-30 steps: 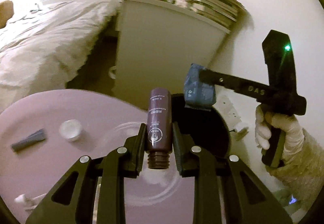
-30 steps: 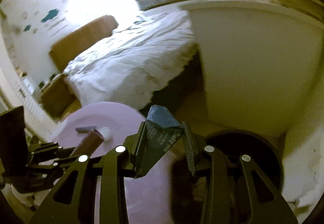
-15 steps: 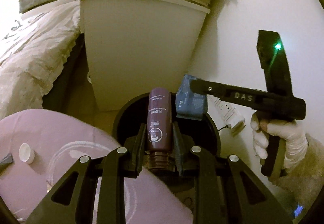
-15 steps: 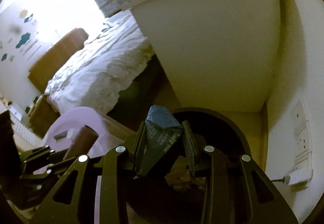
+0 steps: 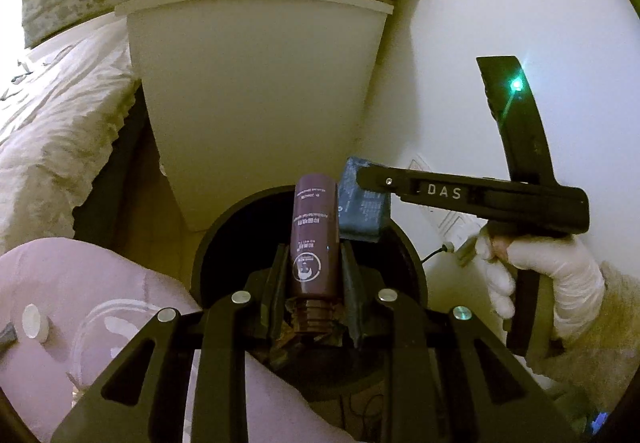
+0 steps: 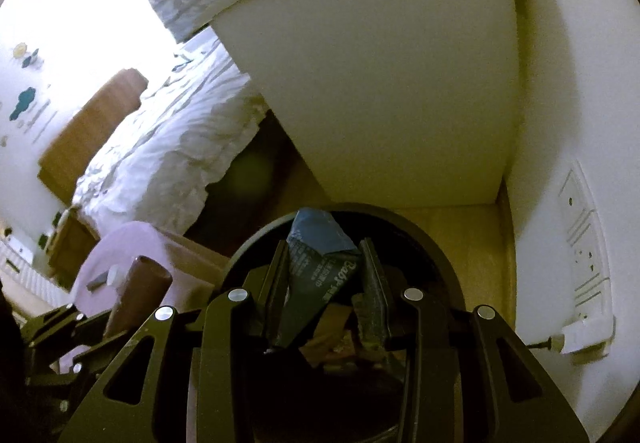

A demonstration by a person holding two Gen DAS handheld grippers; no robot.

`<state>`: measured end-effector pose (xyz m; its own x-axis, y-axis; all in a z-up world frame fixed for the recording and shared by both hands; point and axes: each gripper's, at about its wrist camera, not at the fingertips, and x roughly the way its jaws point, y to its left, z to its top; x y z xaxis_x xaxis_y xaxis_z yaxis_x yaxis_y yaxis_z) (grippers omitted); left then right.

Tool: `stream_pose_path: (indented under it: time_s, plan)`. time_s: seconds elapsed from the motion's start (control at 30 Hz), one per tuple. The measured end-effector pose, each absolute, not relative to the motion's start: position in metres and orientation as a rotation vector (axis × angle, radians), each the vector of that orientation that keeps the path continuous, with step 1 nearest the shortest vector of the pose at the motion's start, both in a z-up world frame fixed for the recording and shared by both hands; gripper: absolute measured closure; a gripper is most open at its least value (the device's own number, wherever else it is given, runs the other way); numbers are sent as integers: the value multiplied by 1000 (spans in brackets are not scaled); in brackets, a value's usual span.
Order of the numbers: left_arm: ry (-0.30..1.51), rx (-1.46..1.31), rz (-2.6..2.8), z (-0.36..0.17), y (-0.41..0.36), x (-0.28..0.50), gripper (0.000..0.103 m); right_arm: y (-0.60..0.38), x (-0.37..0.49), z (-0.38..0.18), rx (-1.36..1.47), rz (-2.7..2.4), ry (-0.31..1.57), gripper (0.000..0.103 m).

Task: Collect trash
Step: 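Carry the brown bottle and blue box over the black bin and release them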

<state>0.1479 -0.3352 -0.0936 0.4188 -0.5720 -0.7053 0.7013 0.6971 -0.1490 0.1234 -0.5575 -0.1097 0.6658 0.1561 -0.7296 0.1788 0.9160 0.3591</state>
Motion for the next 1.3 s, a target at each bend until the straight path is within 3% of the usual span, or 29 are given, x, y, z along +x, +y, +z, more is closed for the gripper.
stream_pose_path:
  time_s: [0.53,0.6,0.67,0.7,0.73,1.0,1.3]
  plan:
    - [831,188,-819,-101,-348,152,75,-561,125,-121,422,-30,880,67]
    - [833,191,-816,-101,-349,152,70,-560,128,-123,436,-28,898,62]
    - [825,192,-802,-100,-347,151,32,-561,129,-124,455,-31,903,49]
    - [809,189,-788,-97,-346,149,25,-562,129,-123,461,-35,900,38]
    - [786,186,-781,-94,-343,147,21,-562,129,-122,466,-40,894,36]
    - [751,181,-747,-86,-311,138,18,-532,138,-108,437,19,897,35]
    - [780,105,-577,-95,-204,149,16,-438,164,-93,310,205,946,35]
